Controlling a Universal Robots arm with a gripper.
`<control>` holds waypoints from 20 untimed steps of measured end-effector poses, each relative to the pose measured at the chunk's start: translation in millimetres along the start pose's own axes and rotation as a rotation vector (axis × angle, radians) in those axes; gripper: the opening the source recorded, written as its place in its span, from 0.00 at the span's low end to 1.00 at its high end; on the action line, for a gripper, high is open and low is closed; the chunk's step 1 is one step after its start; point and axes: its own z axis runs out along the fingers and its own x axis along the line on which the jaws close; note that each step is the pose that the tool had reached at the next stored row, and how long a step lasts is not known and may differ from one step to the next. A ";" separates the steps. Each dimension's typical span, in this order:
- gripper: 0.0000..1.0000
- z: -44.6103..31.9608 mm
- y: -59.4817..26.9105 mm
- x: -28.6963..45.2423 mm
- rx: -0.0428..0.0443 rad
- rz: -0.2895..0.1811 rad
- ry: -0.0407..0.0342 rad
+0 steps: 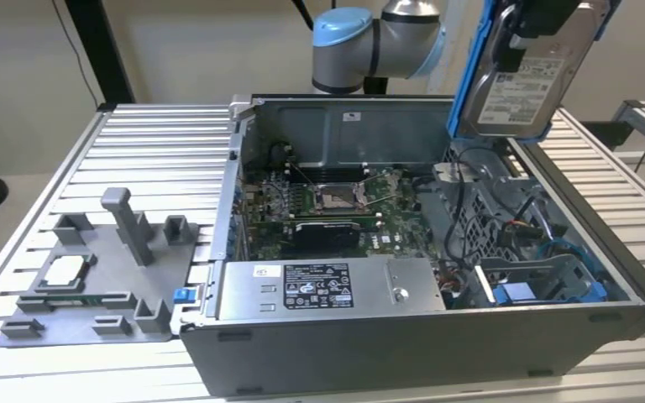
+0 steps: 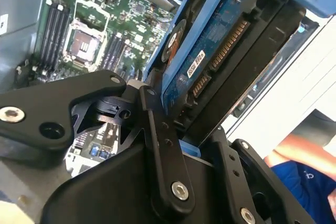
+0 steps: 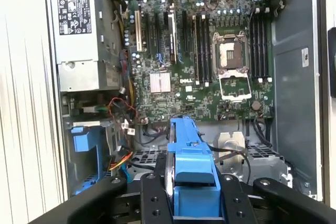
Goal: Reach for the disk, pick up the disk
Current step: 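Pick up the disk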
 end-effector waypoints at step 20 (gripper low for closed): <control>0.00 0.8 -7.9 44.3 -0.0060 0.000 0.0005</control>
